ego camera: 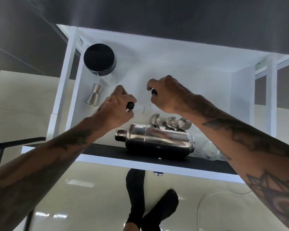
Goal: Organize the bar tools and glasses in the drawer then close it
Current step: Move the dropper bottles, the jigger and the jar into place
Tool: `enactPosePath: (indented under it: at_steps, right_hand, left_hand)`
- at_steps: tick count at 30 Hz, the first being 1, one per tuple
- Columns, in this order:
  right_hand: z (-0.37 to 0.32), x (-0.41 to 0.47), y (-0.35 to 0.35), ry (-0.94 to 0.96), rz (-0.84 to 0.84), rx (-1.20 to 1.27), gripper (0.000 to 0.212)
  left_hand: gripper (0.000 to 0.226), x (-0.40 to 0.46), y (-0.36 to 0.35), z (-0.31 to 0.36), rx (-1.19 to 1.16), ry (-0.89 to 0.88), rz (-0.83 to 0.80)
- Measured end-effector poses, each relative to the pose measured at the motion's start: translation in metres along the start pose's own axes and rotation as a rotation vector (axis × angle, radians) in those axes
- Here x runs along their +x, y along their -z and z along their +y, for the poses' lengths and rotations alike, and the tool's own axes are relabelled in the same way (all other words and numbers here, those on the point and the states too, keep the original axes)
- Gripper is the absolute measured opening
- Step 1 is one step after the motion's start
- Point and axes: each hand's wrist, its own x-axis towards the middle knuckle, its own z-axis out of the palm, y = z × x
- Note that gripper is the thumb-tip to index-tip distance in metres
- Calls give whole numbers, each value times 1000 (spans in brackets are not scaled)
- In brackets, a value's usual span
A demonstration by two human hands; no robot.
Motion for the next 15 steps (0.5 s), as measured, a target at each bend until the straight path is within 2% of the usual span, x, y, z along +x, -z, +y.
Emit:
enactPosePath:
  at_steps: [6,15]
  right_hand:
    - [-14,9,-6,17,-186,-122,35]
    - [7,-8,21,-7,-178,-252,38]
  left_hand:
    - [39,9,-2,14,-20,-20,-98]
    - [34,34,2,48,-52,-96,-84]
